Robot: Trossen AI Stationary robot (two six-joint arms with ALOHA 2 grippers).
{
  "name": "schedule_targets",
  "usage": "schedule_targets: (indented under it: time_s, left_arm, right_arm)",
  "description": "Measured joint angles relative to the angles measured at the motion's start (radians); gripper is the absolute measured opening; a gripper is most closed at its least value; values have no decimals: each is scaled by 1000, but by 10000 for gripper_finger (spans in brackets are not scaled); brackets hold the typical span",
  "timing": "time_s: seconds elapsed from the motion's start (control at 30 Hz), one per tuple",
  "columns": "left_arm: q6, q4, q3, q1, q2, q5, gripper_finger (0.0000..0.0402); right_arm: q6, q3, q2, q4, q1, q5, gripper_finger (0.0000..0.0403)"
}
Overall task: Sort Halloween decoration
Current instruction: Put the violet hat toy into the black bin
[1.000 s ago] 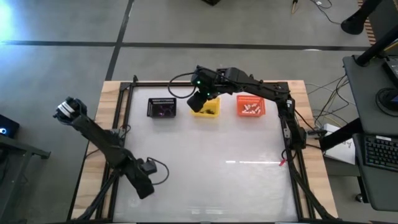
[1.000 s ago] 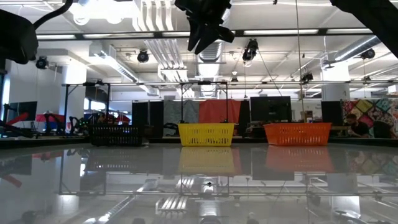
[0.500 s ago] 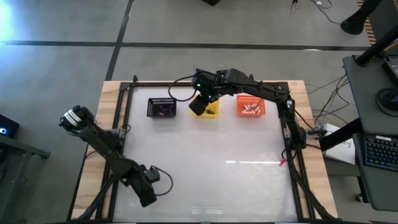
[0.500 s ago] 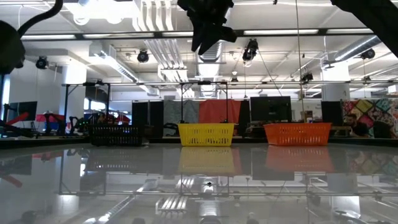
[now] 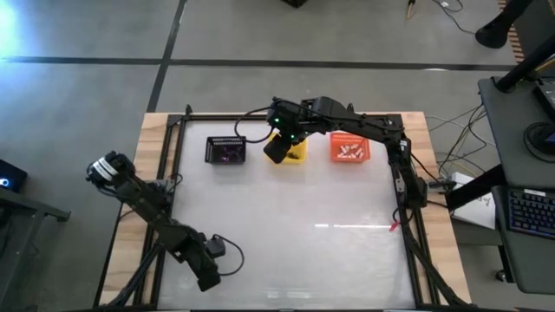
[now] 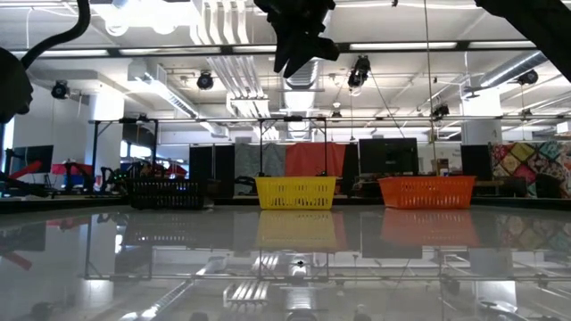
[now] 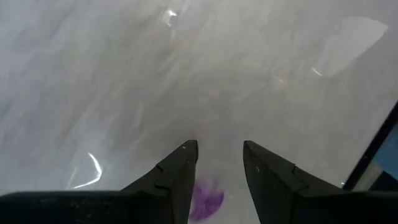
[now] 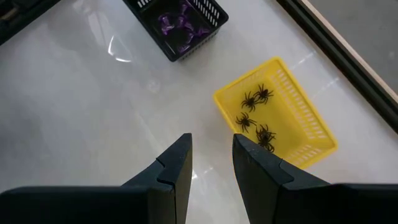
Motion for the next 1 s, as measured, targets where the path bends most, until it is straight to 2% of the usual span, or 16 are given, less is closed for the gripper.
schedule_targets:
  time_s: [0.27, 0.5, 0.67, 1.0]
  left_arm:
    - [9, -19, 1, 0, 34, 18, 113]
    - [34, -72, -10, -2, -67, 36, 104]
    - [-57, -152, -9, -25, -115, 33, 116]
    - [-144, -91, -5, -45, -88, 27, 145]
  right_arm:
    - [0, 0, 0, 0, 0, 0, 107]
    - [0, 0, 0, 0, 0, 0, 107]
    - [-6, 0, 0, 0, 0, 0, 107]
    - [-8, 0, 0, 0, 0, 0, 107]
